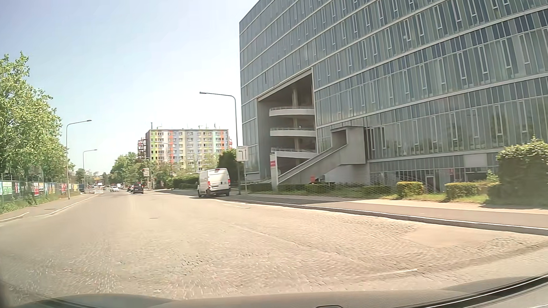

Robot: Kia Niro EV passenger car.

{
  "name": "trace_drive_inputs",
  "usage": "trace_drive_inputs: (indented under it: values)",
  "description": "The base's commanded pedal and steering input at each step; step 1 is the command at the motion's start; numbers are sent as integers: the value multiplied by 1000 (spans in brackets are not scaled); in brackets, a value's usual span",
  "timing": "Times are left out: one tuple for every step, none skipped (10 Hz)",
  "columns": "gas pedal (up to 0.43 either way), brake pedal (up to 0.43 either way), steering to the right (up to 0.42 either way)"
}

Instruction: Follow the waypoints while adhering to traffic rules and regulations

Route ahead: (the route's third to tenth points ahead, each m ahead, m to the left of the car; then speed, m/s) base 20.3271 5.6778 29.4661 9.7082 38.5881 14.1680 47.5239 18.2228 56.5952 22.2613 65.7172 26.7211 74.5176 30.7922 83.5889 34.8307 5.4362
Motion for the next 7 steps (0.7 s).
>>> trace_drive_inputs:
  values:
    - [240,24,-295]
    - [240,30,-268]
    - [240,24,-236]
    - [240,24,-209]
    - [240,24,-183]
    - [240,24,-156]
    - [240,24,-139]
